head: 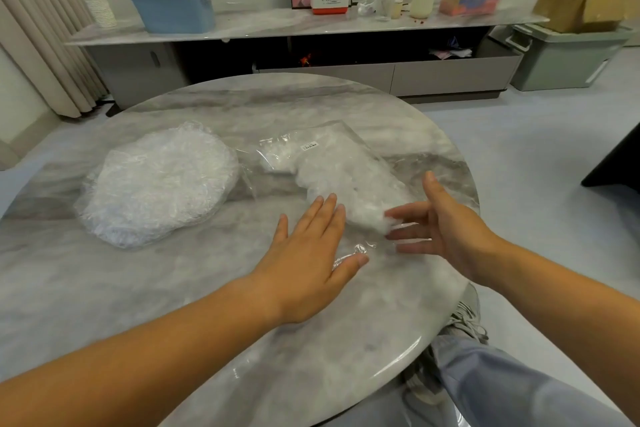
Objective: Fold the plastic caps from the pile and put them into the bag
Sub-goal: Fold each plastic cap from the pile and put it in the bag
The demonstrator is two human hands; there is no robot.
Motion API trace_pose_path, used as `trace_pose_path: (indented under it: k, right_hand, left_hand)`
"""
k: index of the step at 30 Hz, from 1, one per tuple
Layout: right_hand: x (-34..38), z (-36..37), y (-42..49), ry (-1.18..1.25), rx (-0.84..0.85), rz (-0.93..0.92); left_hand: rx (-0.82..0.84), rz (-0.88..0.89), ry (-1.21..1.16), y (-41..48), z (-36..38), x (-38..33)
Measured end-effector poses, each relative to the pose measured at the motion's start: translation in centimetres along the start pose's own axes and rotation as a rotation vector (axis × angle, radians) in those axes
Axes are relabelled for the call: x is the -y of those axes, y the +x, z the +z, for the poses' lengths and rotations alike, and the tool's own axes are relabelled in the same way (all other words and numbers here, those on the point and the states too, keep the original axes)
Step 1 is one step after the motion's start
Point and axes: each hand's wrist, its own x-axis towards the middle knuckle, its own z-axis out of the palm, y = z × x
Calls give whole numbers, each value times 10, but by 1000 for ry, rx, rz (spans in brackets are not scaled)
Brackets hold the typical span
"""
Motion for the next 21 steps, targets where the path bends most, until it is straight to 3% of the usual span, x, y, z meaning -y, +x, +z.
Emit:
trace_pose_path:
  k: [9, 21]
  right_hand:
    - [2, 33, -2, 394, 177, 181]
    - [9, 55, 15, 773, -100, 177]
  left_hand:
    - [28, 38, -44, -6, 4, -4]
    - [62, 73, -21, -8, 8, 6]
